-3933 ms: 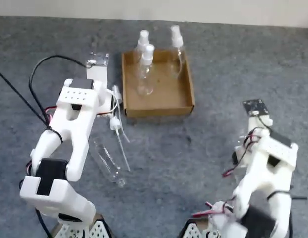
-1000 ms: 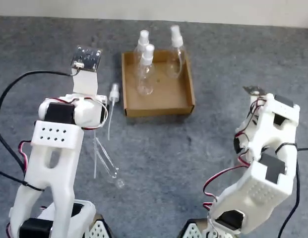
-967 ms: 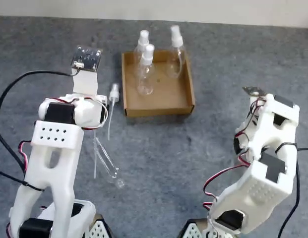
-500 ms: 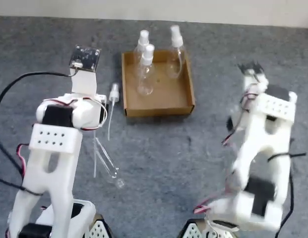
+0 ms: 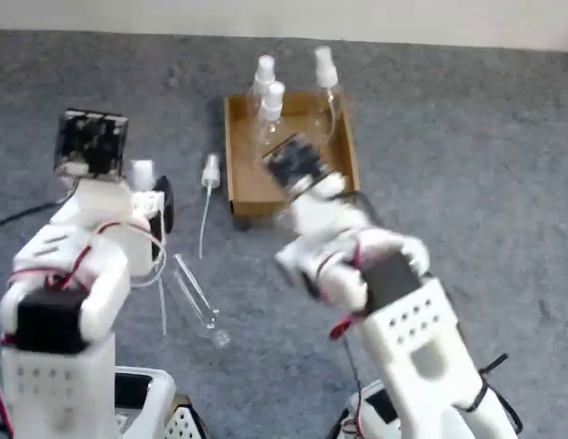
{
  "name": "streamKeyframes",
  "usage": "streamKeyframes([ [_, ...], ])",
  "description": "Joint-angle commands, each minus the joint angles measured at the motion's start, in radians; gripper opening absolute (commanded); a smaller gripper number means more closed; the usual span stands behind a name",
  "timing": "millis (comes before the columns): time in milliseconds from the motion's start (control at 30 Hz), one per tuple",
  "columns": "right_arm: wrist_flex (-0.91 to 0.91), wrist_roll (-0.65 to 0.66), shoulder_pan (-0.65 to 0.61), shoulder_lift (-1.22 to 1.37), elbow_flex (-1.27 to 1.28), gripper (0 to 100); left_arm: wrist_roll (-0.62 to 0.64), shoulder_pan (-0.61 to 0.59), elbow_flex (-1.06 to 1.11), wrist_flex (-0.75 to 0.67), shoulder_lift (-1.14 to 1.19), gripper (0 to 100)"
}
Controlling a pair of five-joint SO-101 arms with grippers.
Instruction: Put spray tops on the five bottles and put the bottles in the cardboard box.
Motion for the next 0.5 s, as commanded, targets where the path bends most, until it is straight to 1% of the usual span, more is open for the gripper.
streamKeyframes([
  [0,-0.139,-0.025,-0.113,-0.088,0.091,0.4,0.1,-0.01,-0.058,-0.008,-0.113,0],
  [67,-0.217,-0.031,-0.156,-0.119,0.168,0.4,0.161,-0.01,-0.045,-0.066,-0.163,0],
  [167,-0.305,-0.057,-0.229,-0.159,0.268,0.4,0.219,-0.01,0.013,-0.17,-0.243,0],
  [300,-0.317,-0.057,-0.302,-0.18,0.337,0.4,0.265,-0.01,0.124,-0.287,-0.338,0],
  [467,-0.318,-0.058,-0.344,-0.179,0.34,0.4,0.315,-0.005,0.237,-0.394,-0.387,0],
])
